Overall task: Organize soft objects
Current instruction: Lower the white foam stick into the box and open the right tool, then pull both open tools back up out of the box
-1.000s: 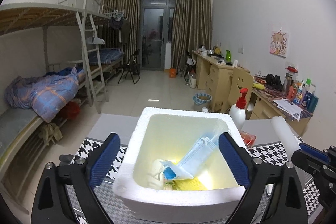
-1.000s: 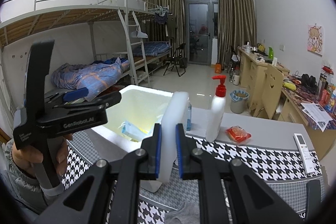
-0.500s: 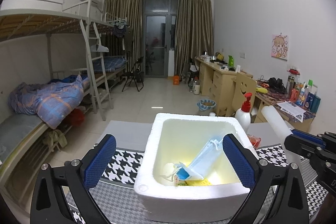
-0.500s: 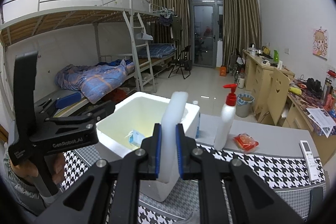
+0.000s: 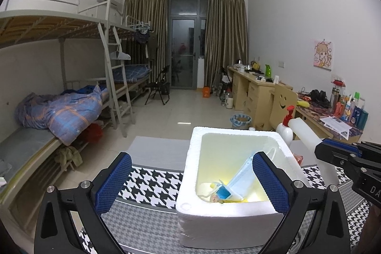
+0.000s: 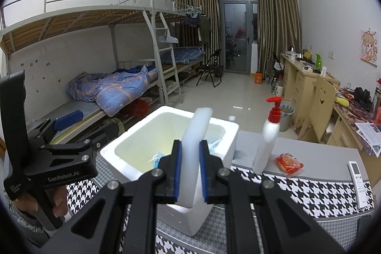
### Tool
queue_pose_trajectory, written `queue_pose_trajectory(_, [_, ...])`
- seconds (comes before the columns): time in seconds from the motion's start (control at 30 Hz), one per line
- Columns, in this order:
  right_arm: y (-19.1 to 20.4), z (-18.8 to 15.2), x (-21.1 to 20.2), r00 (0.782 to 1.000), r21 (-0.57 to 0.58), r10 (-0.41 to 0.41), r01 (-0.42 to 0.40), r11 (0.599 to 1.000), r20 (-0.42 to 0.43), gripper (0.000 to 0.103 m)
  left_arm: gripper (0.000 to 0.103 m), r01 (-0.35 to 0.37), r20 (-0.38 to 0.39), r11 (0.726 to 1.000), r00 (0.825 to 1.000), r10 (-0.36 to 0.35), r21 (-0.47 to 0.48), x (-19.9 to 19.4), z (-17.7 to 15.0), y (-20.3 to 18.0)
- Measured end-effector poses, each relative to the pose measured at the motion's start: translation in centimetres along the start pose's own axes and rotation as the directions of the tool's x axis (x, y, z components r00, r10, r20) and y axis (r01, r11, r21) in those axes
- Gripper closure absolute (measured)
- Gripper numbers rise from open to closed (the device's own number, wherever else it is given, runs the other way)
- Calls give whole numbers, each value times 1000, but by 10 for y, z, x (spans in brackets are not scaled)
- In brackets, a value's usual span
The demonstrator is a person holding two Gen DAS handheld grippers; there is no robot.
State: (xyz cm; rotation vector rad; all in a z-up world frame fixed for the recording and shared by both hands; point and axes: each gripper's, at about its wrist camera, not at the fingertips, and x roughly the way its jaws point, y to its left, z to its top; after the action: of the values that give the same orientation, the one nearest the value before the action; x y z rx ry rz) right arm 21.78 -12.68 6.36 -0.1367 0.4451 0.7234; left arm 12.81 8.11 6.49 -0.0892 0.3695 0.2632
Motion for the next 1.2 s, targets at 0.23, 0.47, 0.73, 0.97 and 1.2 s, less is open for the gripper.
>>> queue_pose_trajectory(0.23, [7,4,8,1000,-22,23,-23,999,-11,87,1,-11,-4,1000,1000,11,0,0,-2,2])
queue_pose_trajectory(0.47, [13,6,16,999,-33,41,-42,999,-15,87,1,-20,-13,1000,1000,20,-14,-2,-6,6])
queue_pose_trajectory(0.73, [13,9,28,997,-21,70,-70,997,-26,87,1,-26,-27,1000,999,26,-11,-3,-14,8])
queue_pose_trajectory(0.97, [20,10,39,996,-32,74,-76,997,-49,60,1,-30,-33,999,999,30,-17,-3,-16,13])
queue_pose_trajectory(1.2, [25,8,27,998,-67,59,-59,996,-7,35,1,-30,-32,999,999,30,-17,-3,-17,14])
